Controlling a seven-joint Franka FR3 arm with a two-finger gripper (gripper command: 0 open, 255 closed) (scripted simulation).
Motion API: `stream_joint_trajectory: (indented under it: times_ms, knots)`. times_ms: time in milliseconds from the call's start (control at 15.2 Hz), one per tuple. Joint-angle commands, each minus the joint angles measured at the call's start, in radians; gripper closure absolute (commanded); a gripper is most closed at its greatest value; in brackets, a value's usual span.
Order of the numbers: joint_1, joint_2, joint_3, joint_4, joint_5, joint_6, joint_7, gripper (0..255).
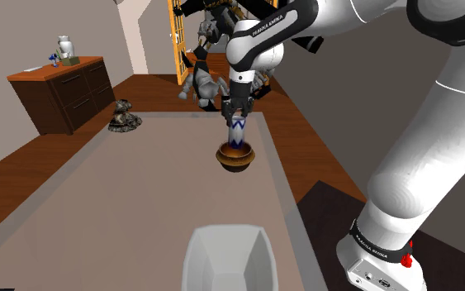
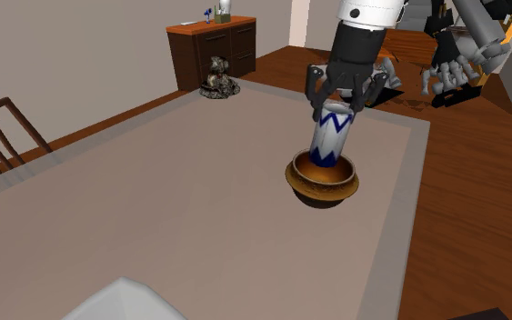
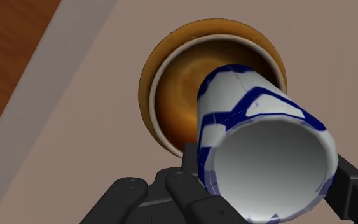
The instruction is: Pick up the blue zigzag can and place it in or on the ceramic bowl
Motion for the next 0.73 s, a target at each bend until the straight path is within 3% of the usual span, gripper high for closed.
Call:
stream_joint_trajectory:
  times_ms: [0,660]
  knots:
    - [0.001,0.011,0.002,-0.017,0.0,0.03,0.0,255]
    - [0.002,0.024,0.002,-0.033,0.0,0.057,-0.001,255]
